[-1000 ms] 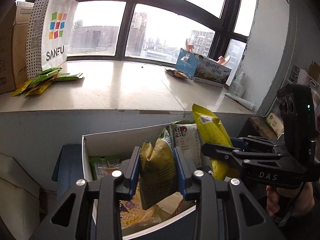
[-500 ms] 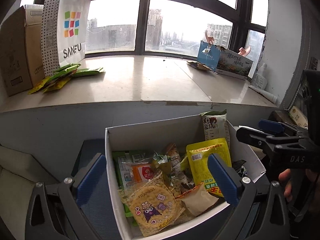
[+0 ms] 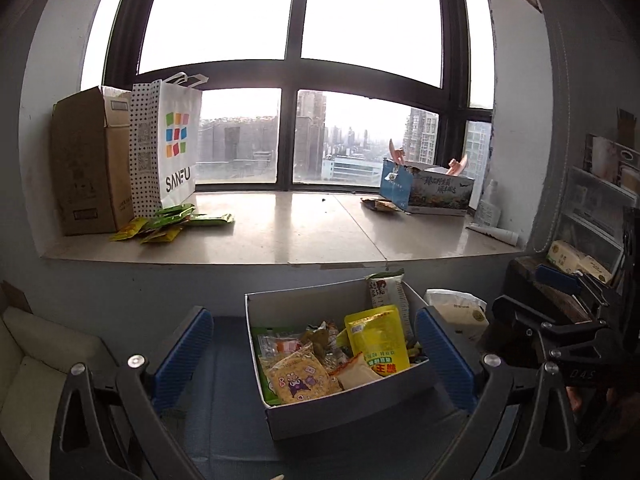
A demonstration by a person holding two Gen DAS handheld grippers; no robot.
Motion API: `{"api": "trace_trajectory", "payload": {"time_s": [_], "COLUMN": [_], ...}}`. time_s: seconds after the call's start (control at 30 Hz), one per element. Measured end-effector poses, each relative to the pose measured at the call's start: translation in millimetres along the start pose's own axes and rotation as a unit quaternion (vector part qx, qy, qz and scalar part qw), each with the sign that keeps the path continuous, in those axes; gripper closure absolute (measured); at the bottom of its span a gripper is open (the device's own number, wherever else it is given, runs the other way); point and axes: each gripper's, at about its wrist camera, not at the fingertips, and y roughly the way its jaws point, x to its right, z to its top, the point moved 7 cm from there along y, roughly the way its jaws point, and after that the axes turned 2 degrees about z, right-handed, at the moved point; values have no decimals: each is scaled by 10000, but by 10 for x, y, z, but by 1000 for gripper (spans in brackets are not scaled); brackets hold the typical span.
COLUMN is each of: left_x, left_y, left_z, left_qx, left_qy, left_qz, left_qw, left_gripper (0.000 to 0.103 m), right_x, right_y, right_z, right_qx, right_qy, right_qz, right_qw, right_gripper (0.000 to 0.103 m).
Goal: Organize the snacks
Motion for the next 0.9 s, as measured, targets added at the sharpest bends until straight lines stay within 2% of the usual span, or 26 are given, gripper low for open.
{"api": "trace_trajectory", "payload": {"time_s": [0.07,0.17,0.23,0.4,0.5,0.6,0.73,0.9], "left_x": [75,190,246,333,403,520,540,498], "left_y": [-210,-468,-604,-906,-967,-996,-999,-961], "left_z": [-84,-263,-403,-729,-929,-992,-966,-979], "left_qx": [-7,-82,-238,-466,-689,-765,-782,-854], "left_qy": [-4,28,123,314,348,356,206,169], "left_qz": [-118,-285,-259,-86,-66,-334,-475,-403], "left_qw": [9999,9996,9993,9984,9970,9959,9956,9954], "left_gripper": [0,0,0,0,0,0,0,0], "right_x": [-92,-201,-227,-214,-243,-273,-250,-250], "right_y": [-253,-612,-815,-1170,-1270,-1295,-1302,-1281], "right_z": [-51,-162,-273,-605,-833,-952,-972,-989], "right_qx": [41,70,60,-90,-259,-360,-339,-385], "right_qy": [-128,-157,-102,97,176,147,165,169], "right_qz": [24,342,480,422,432,439,367,324], "right_qw": [9999,9993,9988,9990,9986,9983,9986,9986], "right_gripper": [0,0,0,0,0,0,0,0]}}
